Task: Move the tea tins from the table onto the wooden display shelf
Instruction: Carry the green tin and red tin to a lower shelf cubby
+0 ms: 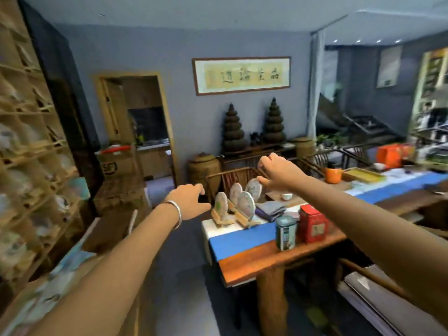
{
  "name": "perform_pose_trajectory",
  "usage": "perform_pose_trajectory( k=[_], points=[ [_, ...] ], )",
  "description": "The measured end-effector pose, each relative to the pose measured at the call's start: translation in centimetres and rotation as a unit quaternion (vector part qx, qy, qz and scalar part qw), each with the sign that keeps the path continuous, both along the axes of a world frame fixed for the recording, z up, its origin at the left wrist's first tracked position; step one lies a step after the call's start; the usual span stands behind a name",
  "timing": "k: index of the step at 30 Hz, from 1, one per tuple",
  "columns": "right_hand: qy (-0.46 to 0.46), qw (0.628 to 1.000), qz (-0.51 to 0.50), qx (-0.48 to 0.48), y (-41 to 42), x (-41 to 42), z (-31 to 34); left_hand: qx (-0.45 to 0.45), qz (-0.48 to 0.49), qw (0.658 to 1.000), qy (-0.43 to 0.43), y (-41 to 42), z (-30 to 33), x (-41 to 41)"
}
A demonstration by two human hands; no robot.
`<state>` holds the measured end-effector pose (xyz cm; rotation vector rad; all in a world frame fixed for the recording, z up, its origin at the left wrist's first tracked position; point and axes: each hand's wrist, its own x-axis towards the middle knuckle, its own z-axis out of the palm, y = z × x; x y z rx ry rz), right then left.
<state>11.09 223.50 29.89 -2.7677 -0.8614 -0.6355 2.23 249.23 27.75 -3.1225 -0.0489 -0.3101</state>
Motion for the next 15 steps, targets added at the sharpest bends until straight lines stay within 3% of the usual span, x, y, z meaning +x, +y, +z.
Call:
perform_pose_trajectory(
  k=[8,15],
  points=[
    [0.068,0.993,-0.088,-0.036,-16.5,9.7,-3.6,-0.055,-0.056,0.996,0.053,-15.1,-3.8,13.9],
    [0.119,0.986,-0.094,-0.065,-23.6,18.4,-8.7,-0.087,-0.08,0.984,0.131,-21.7,-9.2,23.5]
  ],
)
